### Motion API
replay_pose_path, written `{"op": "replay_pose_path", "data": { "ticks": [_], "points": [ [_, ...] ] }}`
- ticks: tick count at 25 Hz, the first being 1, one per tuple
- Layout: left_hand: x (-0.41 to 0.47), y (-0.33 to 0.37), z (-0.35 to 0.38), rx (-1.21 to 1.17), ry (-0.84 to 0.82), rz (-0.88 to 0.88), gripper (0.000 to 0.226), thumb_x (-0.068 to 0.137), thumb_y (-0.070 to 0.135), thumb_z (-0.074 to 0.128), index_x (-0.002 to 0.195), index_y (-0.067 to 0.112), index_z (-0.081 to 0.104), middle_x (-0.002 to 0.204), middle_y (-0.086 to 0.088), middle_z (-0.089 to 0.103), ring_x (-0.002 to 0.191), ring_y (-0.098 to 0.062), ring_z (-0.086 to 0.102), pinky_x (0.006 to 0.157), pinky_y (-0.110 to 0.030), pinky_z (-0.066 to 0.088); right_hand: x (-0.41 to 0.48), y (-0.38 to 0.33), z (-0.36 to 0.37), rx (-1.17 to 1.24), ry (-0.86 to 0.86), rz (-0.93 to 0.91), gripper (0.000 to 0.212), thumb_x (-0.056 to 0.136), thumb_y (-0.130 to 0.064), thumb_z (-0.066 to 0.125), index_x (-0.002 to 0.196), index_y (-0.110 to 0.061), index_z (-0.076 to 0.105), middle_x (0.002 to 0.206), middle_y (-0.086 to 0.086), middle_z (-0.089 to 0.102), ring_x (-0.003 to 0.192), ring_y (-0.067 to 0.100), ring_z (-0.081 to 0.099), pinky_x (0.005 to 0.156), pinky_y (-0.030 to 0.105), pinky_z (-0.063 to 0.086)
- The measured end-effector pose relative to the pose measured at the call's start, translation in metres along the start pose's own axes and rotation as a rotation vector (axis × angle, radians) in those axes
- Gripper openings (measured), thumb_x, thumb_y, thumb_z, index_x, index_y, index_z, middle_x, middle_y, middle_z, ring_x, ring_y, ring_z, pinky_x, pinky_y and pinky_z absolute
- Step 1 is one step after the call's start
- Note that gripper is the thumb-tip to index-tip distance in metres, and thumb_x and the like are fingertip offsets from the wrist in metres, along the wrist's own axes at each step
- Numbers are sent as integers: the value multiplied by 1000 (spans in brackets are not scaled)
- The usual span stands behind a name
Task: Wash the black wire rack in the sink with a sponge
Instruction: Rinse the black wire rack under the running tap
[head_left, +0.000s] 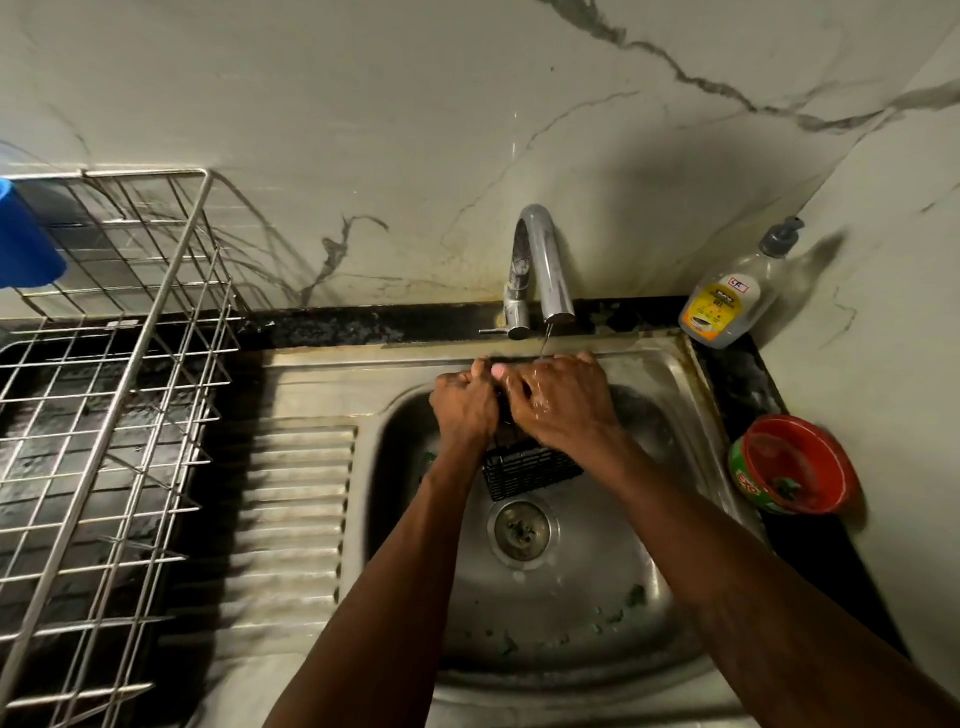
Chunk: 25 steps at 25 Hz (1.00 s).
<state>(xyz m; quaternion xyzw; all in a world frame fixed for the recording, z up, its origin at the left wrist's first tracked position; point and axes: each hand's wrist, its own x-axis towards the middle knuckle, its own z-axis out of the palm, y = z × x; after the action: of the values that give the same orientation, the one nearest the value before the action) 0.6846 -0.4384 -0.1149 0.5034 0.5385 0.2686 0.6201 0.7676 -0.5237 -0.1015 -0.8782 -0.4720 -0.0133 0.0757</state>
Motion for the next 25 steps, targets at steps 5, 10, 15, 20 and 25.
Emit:
{"op": "replay_pose_path", "data": {
  "ticks": [5, 10, 15, 20, 25],
  "points": [
    [2, -3, 7, -37, 169, -98, 26, 97, 34, 62, 82, 14, 54, 82, -5, 66, 68, -12, 59, 67, -27, 50, 22, -9, 0, 34, 21, 98, 55, 104, -48, 30, 95, -18, 76, 101, 8, 73, 103, 25, 62, 104, 44, 39],
    [-4, -8, 4, -82, 333, -224, 30, 98, 37, 56, 88, 9, 60, 85, -5, 62, 67, -11, 57, 57, -27, 41, 5, -22, 23, 123, 68, 435, 61, 95, -64, 32, 139, -27, 49, 138, 11, 57, 126, 35, 51, 101, 53, 42],
    [4, -10, -12, 465, 92, -16, 57, 103, 56, 38, 83, 9, 63, 74, -2, 59, 70, -18, 60, 71, -29, 47, 4, -16, 18, 263, 16, 468, 73, 89, -72, 47, 141, -20, 45, 130, 13, 61, 120, 33, 54, 95, 42, 46],
    [31, -5, -18, 309, -165, -172, 66, 103, 58, 33, 86, 6, 68, 69, -13, 70, 55, -23, 62, 56, -30, 51, 13, -33, 31, 438, 12, 83, 34, 100, -48, 47, 117, -25, 66, 112, 1, 68, 105, 17, 58, 97, 42, 49],
    [30, -31, -27, -94, 144, -427, 49, 79, 49, 72, 106, 8, 73, 92, -11, 75, 71, -22, 68, 65, -32, 58, 1, -68, 38, 667, -287, 736, 92, 92, -79, 10, 159, -18, 19, 164, 12, 21, 150, 29, 21, 121, 56, 14]
  ]
}}
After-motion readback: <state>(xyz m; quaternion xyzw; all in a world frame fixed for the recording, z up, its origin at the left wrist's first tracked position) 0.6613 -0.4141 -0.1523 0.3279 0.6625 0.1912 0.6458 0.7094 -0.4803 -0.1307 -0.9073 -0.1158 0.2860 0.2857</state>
